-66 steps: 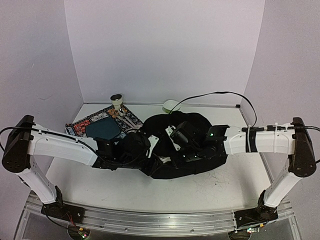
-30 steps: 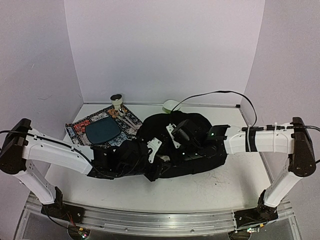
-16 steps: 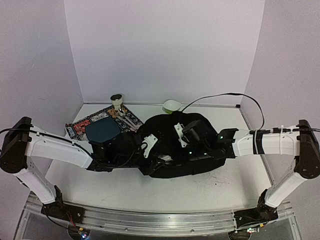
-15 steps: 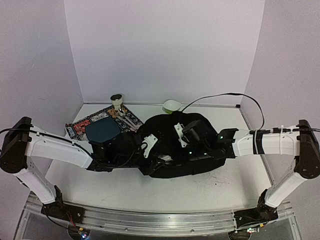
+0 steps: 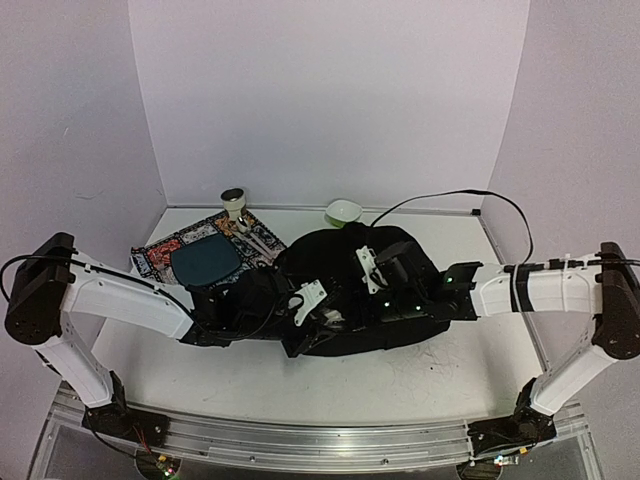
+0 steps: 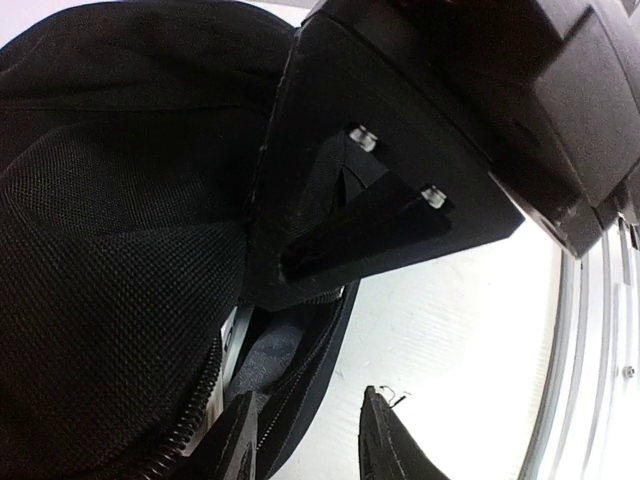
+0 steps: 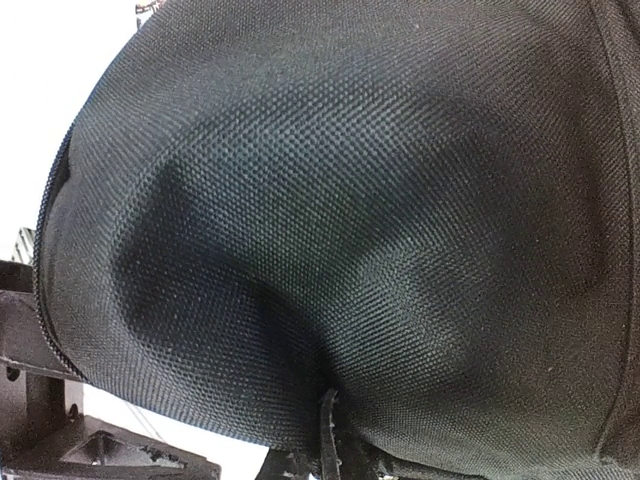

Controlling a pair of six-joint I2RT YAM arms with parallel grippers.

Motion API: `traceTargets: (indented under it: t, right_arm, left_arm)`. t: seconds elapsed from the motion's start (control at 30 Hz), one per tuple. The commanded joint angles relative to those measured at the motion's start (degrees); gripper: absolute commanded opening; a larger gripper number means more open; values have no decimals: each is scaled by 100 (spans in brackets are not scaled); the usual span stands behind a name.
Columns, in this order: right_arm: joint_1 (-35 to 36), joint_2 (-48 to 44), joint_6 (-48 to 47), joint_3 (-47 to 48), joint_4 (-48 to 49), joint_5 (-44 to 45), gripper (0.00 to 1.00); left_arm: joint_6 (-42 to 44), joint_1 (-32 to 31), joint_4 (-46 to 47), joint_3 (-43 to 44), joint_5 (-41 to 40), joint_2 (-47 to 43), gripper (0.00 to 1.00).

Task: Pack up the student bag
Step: Grab the largest pocket of the student bag.

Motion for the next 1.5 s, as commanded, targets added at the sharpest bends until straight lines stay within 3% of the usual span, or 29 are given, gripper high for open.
traceTargets:
  t: [0.0,0.37,0.97,1.47]
  right_arm:
    - [-30,-404,108,-119,324,-148,3]
    - [-28,-580,-62,-171,466,-369,3]
    - [-33,-571,-182,-170,520,-589,2]
    - [-27,-698,-192,-297,520,-455,2]
  left_arm:
    - [537,-24,331,123,100,108,36]
    - [1272,-13,345,312,-136,283,36]
    - [1807,71,340,612,268,602,35]
    - [1601,129,-43,686,464,615,2]
